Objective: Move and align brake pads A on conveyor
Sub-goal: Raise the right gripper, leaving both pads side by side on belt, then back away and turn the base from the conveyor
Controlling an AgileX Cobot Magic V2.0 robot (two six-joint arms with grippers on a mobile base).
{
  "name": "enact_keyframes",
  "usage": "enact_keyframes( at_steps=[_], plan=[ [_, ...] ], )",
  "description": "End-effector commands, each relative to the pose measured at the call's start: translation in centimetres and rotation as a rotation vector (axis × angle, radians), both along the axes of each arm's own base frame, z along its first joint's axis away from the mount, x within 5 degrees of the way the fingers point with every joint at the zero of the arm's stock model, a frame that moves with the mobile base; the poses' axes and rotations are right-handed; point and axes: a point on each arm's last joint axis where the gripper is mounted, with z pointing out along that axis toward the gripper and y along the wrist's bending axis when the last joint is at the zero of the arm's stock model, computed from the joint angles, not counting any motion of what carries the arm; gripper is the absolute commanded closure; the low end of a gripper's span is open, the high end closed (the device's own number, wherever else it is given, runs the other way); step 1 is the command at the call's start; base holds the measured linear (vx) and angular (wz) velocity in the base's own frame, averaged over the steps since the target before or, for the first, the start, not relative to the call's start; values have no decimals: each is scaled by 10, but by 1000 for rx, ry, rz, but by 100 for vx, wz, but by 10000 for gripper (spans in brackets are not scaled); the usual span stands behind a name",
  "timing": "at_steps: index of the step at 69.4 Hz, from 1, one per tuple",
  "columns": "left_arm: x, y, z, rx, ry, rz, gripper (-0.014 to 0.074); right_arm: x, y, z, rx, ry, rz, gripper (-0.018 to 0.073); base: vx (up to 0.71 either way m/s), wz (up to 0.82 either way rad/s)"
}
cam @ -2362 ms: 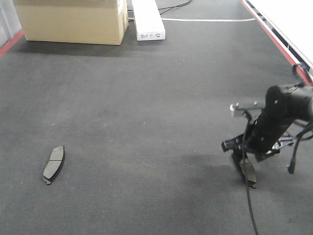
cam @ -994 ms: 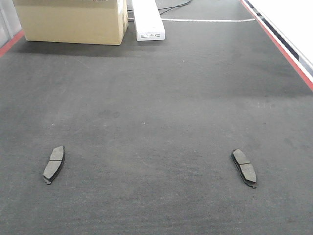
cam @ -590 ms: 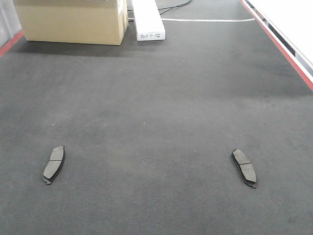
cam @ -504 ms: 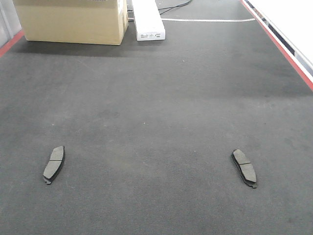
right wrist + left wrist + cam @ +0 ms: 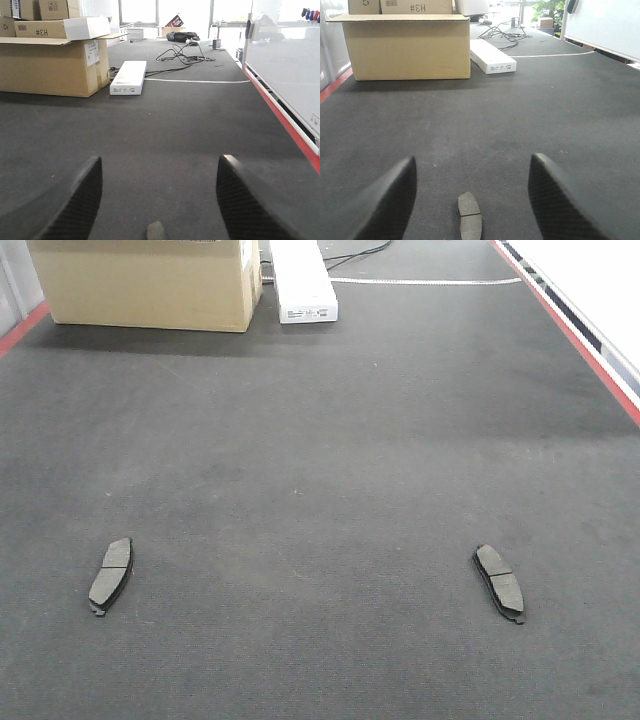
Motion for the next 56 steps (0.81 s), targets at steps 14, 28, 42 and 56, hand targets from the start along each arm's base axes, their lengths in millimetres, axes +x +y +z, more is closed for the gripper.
enact_keyframes(
  at_steps=[14,28,42,56],
  plan=[
    [1,0,15,-15,-98,3,132,1,0,15,3,-89,-4,96,-3,-1],
    [1,0,15,-15,-98,3,132,1,0,15,3,-87,-4,96,-20,-3],
    [1,0,15,-15,-98,3,132,1,0,15,3,-88,-4,96,-32,-9],
    [1,0,15,-15,-98,3,132,1,0,15,3,-88,-4,96,-38,0]
  ],
)
